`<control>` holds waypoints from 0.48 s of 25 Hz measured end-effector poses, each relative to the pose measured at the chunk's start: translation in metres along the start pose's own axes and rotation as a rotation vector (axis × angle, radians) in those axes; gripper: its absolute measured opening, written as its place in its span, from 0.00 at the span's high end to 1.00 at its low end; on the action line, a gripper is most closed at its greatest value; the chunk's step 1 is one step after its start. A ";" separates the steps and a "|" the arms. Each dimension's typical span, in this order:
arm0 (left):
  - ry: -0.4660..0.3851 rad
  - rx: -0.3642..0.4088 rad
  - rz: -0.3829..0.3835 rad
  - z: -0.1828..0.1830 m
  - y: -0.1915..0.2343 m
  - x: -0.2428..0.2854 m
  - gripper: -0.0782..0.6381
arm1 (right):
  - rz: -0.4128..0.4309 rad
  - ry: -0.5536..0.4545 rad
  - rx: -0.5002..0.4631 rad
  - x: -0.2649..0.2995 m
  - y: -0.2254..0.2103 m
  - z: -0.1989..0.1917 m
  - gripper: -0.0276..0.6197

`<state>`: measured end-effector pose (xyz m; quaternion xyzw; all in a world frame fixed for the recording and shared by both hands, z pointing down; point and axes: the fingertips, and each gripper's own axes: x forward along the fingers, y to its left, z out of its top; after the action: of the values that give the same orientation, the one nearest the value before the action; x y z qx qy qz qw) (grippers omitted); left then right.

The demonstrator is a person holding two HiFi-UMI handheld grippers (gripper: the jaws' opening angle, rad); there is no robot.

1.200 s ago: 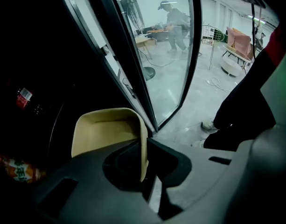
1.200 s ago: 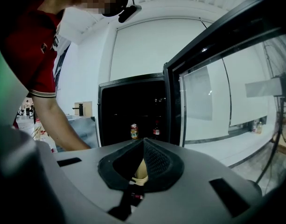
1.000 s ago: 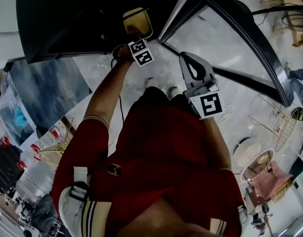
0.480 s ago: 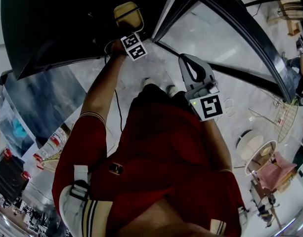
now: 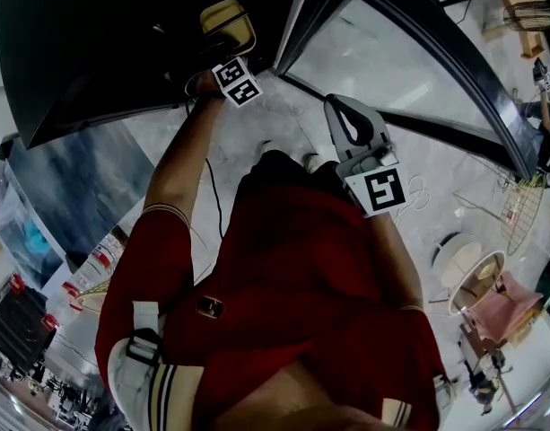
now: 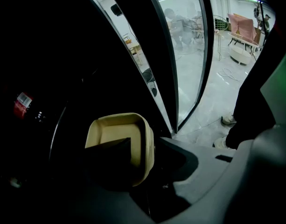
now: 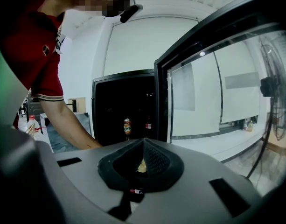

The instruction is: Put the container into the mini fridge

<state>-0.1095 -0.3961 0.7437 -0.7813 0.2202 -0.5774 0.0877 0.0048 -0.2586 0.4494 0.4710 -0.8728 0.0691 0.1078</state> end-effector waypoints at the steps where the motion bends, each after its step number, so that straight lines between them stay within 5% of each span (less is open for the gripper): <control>1: -0.012 -0.003 0.005 0.001 0.000 -0.002 0.68 | 0.001 0.000 0.000 0.000 0.000 0.000 0.96; 7: -0.115 -0.043 0.058 0.013 0.001 -0.030 0.66 | 0.021 0.004 -0.004 -0.003 0.000 0.004 0.96; 12: -0.252 -0.148 0.097 0.038 0.003 -0.085 0.66 | 0.042 0.013 0.000 -0.013 0.001 0.012 0.96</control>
<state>-0.0940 -0.3653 0.6574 -0.8405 0.2866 -0.4520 0.0847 0.0097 -0.2505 0.4346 0.4522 -0.8817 0.0745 0.1120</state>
